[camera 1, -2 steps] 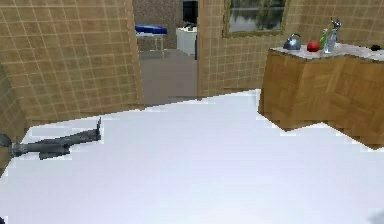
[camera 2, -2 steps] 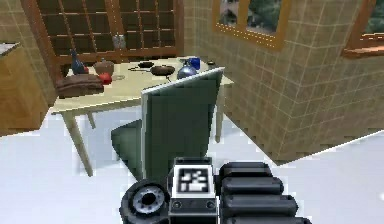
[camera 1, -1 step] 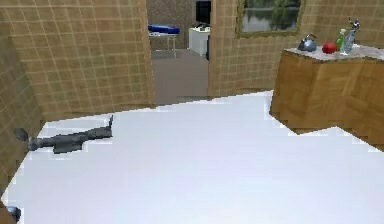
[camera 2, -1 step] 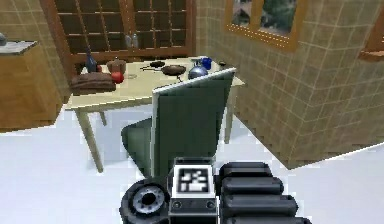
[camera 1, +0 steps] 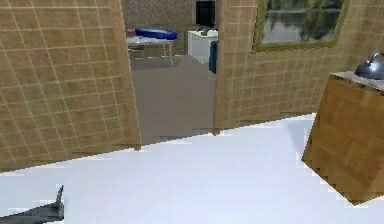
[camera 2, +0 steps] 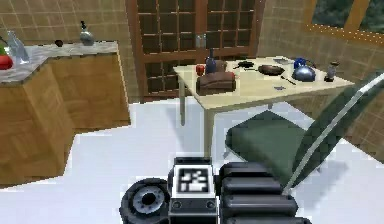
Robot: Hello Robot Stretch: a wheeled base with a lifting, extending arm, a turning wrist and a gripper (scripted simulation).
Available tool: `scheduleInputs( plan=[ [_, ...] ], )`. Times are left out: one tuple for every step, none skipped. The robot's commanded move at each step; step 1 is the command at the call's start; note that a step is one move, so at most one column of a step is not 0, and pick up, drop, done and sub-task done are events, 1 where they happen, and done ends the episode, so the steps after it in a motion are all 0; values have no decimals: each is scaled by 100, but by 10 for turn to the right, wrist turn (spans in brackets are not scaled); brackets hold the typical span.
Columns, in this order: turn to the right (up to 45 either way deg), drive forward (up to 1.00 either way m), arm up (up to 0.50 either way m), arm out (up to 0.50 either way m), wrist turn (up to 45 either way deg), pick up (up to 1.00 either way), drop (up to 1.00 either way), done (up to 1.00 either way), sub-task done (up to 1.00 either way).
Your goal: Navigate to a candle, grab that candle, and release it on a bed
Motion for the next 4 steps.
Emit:
scheduleInputs(
  plan=[
    [0, 100, 0, 0, 0, 0, 0, 0, 0],
    [0, 100, 0, 0, 0, 0, 0, 0, 0],
    [-240, 0, 0, 0, 0, 0, 0, 0, 0],
    [0, 100, 0, 0, 0, 0, 0, 0, 0]
  ],
)
